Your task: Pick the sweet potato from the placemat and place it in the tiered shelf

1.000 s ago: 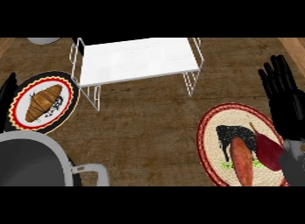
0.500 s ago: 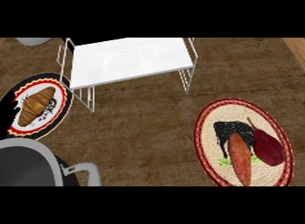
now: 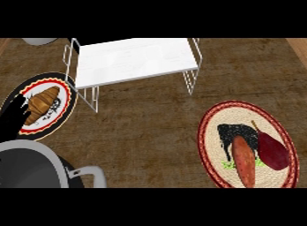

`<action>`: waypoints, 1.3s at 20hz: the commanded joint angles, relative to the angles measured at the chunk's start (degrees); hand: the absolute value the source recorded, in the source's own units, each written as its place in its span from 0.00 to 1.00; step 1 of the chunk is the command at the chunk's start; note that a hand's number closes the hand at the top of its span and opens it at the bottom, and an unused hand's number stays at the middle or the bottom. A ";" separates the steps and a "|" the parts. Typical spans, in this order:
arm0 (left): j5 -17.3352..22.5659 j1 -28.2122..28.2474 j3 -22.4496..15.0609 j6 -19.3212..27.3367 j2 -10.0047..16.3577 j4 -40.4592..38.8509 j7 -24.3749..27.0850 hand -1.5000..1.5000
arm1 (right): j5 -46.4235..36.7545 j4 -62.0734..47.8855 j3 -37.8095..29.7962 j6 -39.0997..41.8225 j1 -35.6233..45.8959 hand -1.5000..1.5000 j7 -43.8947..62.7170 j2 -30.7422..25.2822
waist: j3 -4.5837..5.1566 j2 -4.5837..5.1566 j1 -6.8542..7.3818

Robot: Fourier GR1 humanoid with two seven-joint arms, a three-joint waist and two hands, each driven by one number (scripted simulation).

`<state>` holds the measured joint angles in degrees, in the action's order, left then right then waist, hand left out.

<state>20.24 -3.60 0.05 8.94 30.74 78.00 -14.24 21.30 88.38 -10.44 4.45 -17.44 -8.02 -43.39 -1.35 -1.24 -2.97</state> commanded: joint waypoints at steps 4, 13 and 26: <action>1.47 0.50 -4.64 -0.03 -7.58 -1.81 -0.99 0.50 | 3.85 9.44 -1.65 10.43 -7.18 0.00 3.39 -7.24 | 1.63 1.00 -0.46; 3.07 2.22 -7.47 -0.06 -7.02 1.13 -0.17 0.50 | 1.38 25.29 -0.84 1.32 -8.60 0.00 25.50 -11.93 | 1.71 1.15 1.96; 3.60 -0.53 -10.30 1.36 -7.24 -1.83 2.12 0.50 | -6.21 33.73 9.85 -7.14 0.54 0.00 52.58 -15.62 | 1.51 1.60 4.14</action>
<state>24.34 -8.63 -5.81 11.24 29.91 77.84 -13.94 16.35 121.07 -3.44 -2.59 -18.84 38.82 -57.92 -1.21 -0.34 0.99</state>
